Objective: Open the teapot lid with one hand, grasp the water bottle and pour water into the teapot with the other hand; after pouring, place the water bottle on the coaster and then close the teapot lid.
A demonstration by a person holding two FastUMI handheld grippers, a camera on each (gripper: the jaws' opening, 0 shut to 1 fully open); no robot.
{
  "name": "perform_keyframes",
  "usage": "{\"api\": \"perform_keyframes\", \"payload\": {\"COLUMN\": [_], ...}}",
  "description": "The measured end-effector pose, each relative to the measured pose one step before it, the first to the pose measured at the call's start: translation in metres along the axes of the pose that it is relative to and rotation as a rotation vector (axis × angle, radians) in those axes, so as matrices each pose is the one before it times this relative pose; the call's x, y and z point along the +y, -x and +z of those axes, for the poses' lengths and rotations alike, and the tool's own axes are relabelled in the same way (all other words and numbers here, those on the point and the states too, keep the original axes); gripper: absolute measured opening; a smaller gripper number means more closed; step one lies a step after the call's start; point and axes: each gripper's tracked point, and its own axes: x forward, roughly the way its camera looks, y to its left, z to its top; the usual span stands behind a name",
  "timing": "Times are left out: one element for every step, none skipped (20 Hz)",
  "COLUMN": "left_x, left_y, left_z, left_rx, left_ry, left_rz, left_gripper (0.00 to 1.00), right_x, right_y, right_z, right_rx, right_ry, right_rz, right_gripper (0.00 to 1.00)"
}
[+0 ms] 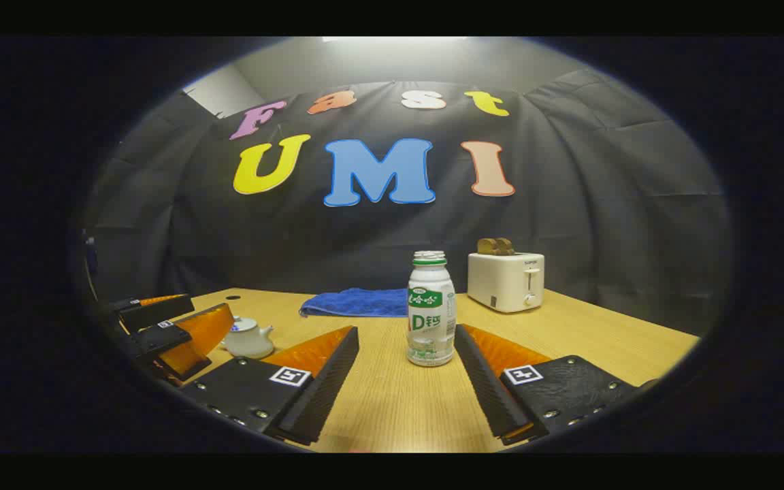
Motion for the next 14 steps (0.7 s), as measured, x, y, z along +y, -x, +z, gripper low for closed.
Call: {"api": "perform_keyframes", "payload": {"left_x": [0.00153, 0.00189, 0.00158, 0.00317, 0.00296, 0.00295, 0.00194, 0.00159, 0.00171, 0.00027, 0.00034, -0.0002, 0.00011, 0.00161], "left_y": [-0.00104, -0.00075, -0.0011, -0.00185, -0.00257, -0.00258, -0.00316, -0.00275, -0.00305, -0.00227, -0.00292, -0.00361, -0.00338, -0.00254], "left_z": [-0.00074, 0.00077, -0.00134, -0.00083, -0.00352, -0.00304, -0.00556, -0.00316, -0.00201, -0.00123, -0.00097, -0.00162, -0.00021, 0.0002], "left_rx": [0.0, -0.00203, 0.00091, 0.00478, 0.00813, 0.01021, 0.01105, 0.00856, 0.00627, 0.00272, 0.00397, 0.00565, 0.00305, -0.00042], "left_ry": [0.00273, 0.00485, 0.00423, 0.00125, 0.00263, 0.00273, 0.00125, 0.00295, 0.00479, 0.00282, -0.00187, -0.00318, -0.00319, -0.00305], "left_rz": [0.00398, 0.00265, 0.00217, 0.00507, 0.00641, 0.00553, 0.00595, 0.00391, 0.00276, 0.00026, 0.00116, 0.00051, -0.0003, 0.00115], "left_gripper": [1.0, 1.0, 1.0, 1.0, 1.0, 1.0, 1.0, 1.0, 1.0, 1.0, 1.0, 1.0, 1.0, 1.0], "right_x": [-0.00105, -0.00068, -0.00117, -0.00062, -0.00021, -0.00003, -0.00038, -0.00118, -0.00157, -0.00131, -0.00082, -0.00052, -0.0014, -0.00106], "right_y": [0.00055, -0.00011, 0.00017, 0.00018, -0.00001, 0.00034, 0.00034, 0.00005, 0.00071, 0.00025, 0.00048, 0.0003, 0.00018, 0.00031], "right_z": [0.00109, 0.00008, 0.00143, 0.00055, 0.00098, 0.00039, 0.00063, 0.00036, 0.00076, -0.00155, -0.00079, -0.00147, -0.00093, -0.00207], "right_rx": [-0.00217, -0.0037, -0.00392, -0.00386, -0.00336, -0.00168, -0.00276, -0.00363, -0.00463, 0.00024, -0.00005, 0.00086, -0.00078, -0.00018], "right_ry": [0.00109, 0.00442, 0.00672, 0.00589, 0.00454, 0.00311, 0.0017, 0.00317, 0.00405, 0.00414, 0.00191, 0.00111, -0.00033, -0.00282], "right_rz": [-0.00041, -0.00106, -0.00247, -0.00126, 0.00045, 0.00134, 0.00116, -0.0022, -0.00249, -0.00335, -0.00046, -0.00065, -0.00026, -0.00114], "right_gripper": [0.88, 0.88, 0.88, 0.88, 0.88, 0.88, 0.88, 0.88, 0.88, 0.88, 0.88, 0.88, 0.88, 0.88]}}
